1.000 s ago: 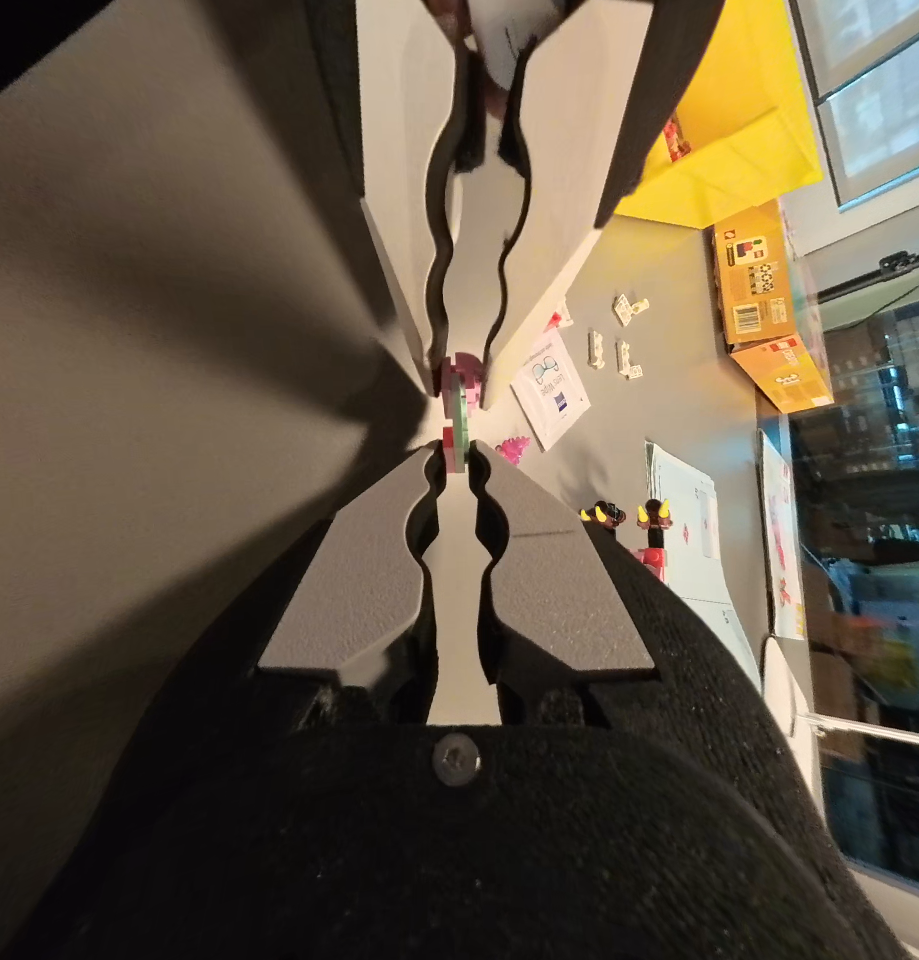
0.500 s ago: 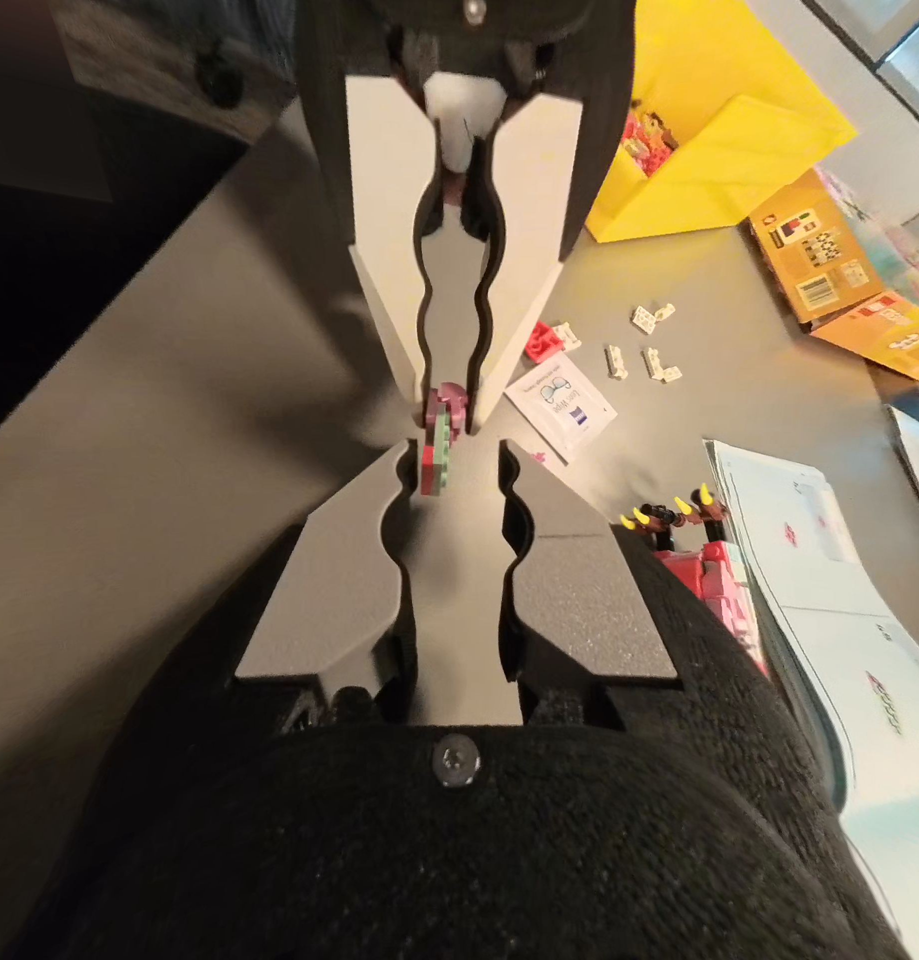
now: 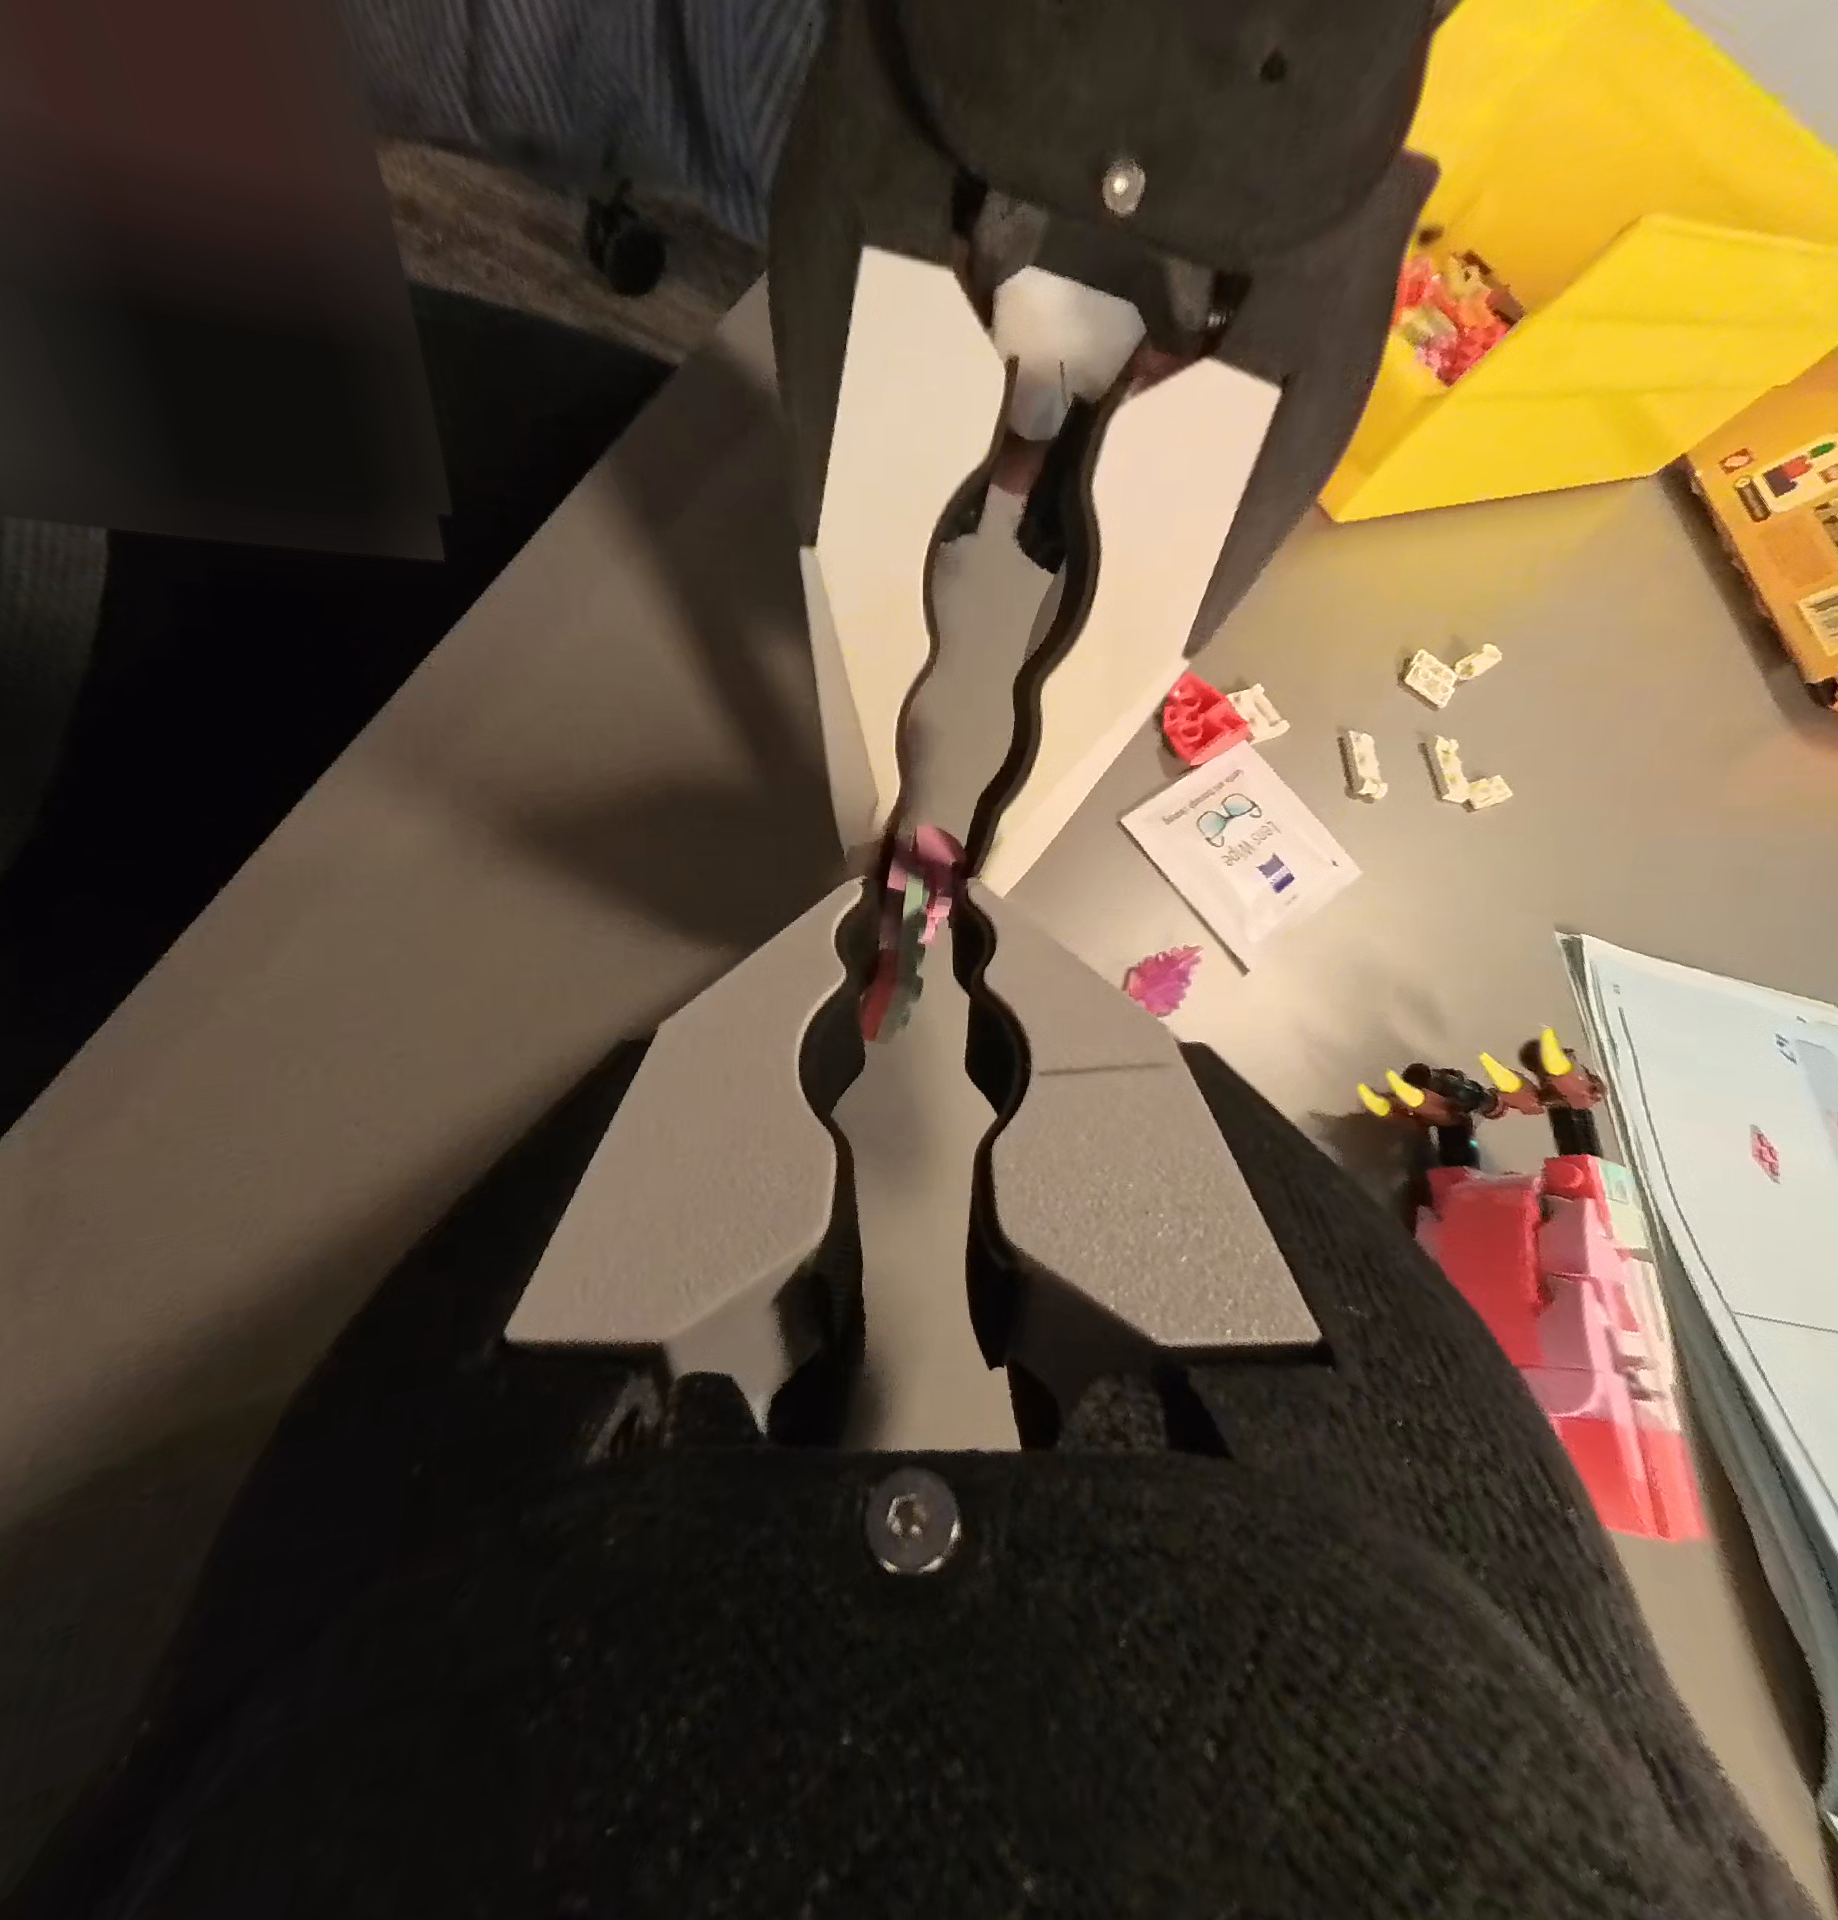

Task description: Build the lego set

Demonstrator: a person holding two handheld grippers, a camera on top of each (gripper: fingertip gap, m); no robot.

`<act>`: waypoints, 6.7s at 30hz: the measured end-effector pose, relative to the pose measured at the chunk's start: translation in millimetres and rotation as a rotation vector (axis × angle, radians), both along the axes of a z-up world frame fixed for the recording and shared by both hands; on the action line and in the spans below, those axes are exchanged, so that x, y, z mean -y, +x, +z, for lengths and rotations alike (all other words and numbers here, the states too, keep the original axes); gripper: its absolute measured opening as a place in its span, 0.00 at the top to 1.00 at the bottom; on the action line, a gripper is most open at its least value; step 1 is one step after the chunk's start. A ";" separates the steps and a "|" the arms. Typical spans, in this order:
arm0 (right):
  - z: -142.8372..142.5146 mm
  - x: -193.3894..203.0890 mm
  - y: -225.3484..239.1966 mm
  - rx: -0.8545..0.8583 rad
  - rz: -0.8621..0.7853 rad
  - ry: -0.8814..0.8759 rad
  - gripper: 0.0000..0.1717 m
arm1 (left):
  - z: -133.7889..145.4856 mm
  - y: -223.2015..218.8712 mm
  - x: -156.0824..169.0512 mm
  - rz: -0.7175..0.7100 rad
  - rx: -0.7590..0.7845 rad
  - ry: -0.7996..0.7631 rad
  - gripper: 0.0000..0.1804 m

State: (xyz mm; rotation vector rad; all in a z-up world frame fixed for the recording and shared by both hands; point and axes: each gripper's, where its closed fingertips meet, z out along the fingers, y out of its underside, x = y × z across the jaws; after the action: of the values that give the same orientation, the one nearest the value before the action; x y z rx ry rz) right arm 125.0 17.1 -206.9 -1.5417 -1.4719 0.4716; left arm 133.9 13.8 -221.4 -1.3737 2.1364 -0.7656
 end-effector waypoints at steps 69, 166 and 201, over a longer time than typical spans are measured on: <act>-15.0 0.9 4.2 0.210 0.009 0.146 0.95 | -1.4 0.2 -0.6 0.203 0.203 0.355 0.94; 75.9 -57.5 81.5 -0.357 -0.409 0.487 0.90 | 12.8 -0.8 -26.4 0.352 0.209 -0.175 0.74; 83.7 -78.5 118.9 -0.130 -0.681 0.766 1.00 | 96.6 -46.7 -104.7 0.777 0.858 0.122 0.80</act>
State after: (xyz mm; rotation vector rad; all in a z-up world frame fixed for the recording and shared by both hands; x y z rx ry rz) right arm 243.8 95.7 -123.2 -1.2304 -0.7877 -0.3602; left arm 87.2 118.5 -124.9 -1.3152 0.8780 -0.6903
